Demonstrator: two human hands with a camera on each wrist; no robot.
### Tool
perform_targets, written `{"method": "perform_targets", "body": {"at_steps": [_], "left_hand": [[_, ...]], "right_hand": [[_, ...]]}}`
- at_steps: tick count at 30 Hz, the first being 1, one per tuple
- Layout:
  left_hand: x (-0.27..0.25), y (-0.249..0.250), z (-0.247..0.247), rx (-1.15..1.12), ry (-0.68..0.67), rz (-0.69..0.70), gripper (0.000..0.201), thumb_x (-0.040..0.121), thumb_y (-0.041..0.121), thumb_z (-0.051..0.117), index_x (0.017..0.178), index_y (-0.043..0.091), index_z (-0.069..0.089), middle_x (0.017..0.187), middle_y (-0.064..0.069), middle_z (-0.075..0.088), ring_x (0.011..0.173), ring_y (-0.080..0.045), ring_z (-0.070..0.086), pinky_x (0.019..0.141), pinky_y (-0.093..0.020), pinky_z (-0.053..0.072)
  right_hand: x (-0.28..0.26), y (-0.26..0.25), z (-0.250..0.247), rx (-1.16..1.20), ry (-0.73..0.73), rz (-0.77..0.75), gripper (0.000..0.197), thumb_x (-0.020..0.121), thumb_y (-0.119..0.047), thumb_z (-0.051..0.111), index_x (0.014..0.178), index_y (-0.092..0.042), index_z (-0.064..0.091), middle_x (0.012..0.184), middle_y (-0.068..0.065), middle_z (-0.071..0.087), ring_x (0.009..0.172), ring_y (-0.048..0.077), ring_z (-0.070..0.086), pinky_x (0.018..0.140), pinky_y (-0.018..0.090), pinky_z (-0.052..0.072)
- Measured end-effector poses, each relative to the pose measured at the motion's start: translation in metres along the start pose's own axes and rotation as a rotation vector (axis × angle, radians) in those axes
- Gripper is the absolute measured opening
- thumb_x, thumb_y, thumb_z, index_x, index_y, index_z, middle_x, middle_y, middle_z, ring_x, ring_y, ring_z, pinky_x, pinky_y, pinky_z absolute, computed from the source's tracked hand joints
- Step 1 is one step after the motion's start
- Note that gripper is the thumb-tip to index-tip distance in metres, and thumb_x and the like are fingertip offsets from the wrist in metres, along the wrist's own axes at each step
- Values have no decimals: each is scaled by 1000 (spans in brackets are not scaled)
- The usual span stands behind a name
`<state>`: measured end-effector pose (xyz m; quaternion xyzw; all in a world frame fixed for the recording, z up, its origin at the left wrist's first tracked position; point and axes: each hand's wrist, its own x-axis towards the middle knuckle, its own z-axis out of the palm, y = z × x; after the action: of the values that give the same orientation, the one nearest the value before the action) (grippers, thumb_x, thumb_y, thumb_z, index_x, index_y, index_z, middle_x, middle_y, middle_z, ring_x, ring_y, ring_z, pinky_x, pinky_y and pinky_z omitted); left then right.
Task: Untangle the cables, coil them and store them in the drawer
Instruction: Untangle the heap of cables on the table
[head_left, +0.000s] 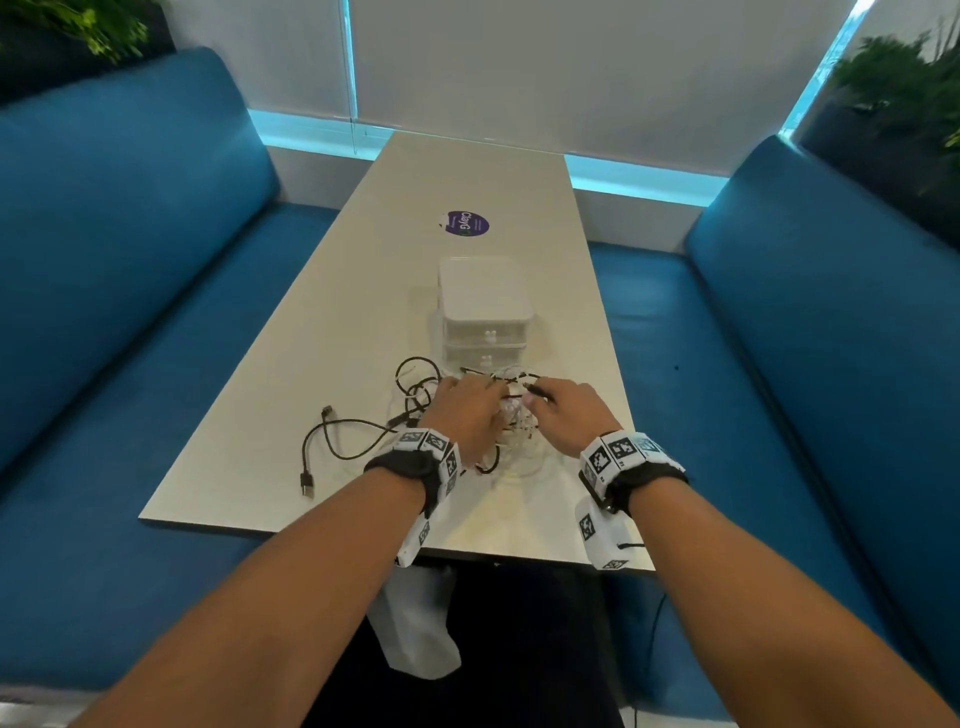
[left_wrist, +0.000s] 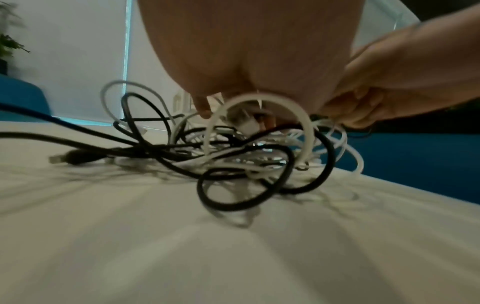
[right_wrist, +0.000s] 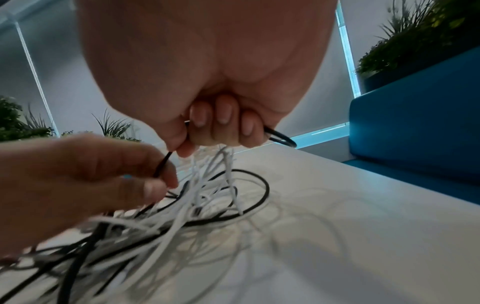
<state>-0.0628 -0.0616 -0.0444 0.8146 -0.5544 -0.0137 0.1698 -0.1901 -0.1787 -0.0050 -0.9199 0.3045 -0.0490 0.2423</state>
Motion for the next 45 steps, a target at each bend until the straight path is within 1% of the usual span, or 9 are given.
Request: {"method": "perform_targets", "body": {"at_steps": [8, 12, 15, 21, 24, 27, 31, 36, 45], "left_hand": [[-10, -34, 3, 222, 41, 51, 30, 95, 18, 61, 123, 28, 56, 129, 4, 53, 125, -22, 45, 95, -47, 36], [-4, -25, 2, 262, 2, 24, 29, 90, 12, 66, 115, 26, 59, 123, 2, 55, 123, -23, 45, 97, -46, 33], [0, -21, 0, 248, -38, 20, 31, 90, 7, 59, 116, 25, 55, 116, 0, 56, 120, -24, 46, 101, -46, 30], [4, -24, -10, 220, -75, 69, 54, 87, -2, 50, 134, 25, 46, 113, 0, 58, 117, -23, 50, 108, -47, 28], [3, -27, -6, 216, -60, 50, 40, 93, 3, 50, 129, 20, 46, 121, 0, 56, 122, -25, 47, 107, -44, 28], [0, -31, 1, 233, -18, 17, 22, 104, 25, 40, 122, 18, 51, 122, 0, 54, 121, -26, 44, 102, -44, 31], [1, -34, 1, 231, 38, 28, 17, 100, 20, 51, 117, 22, 53, 120, 2, 53, 118, -25, 44, 94, -43, 33], [7, -37, -4, 197, 18, 38, 65, 77, -3, 67, 130, 27, 44, 145, -3, 35, 135, -28, 32, 101, -46, 35], [10, -38, -7, 144, -44, 70, 74, 80, -15, 55, 143, 21, 37, 143, -1, 44, 135, -23, 37, 108, -41, 32]], "right_hand": [[14, 15, -18, -9, -25, 71, 26, 99, -38, 50, 83, -20, 61, 75, 3, 62, 79, 29, 60, 62, 33, 42], [13, -5, 1, -179, 132, 84, 25, 101, -35, 44, 116, -20, 56, 94, 11, 67, 86, 34, 63, 73, 40, 52], [11, -24, 13, -221, 191, -15, 35, 101, -37, 43, 134, -28, 42, 91, 11, 65, 83, 34, 63, 69, 40, 52], [18, -28, 25, -187, 15, -67, 24, 99, -36, 47, 116, -24, 58, 100, 12, 66, 90, 35, 62, 73, 40, 52], [23, -28, 24, -157, 3, -73, 24, 99, -37, 49, 111, -19, 59, 93, 13, 65, 86, 34, 61, 72, 42, 53], [24, -27, 24, -197, 25, -80, 22, 100, -38, 48, 106, -19, 57, 88, 11, 64, 82, 33, 61, 68, 40, 53], [24, -24, 17, -190, 66, -54, 19, 99, -37, 49, 102, -20, 57, 88, 8, 66, 82, 31, 62, 67, 39, 53], [26, -11, -4, -148, 94, 39, 20, 98, -38, 49, 100, -21, 60, 93, 9, 68, 84, 32, 61, 68, 36, 50], [19, -5, -12, -229, 143, 179, 24, 99, -34, 46, 112, -18, 58, 99, 10, 67, 82, 30, 60, 71, 36, 51]]}}
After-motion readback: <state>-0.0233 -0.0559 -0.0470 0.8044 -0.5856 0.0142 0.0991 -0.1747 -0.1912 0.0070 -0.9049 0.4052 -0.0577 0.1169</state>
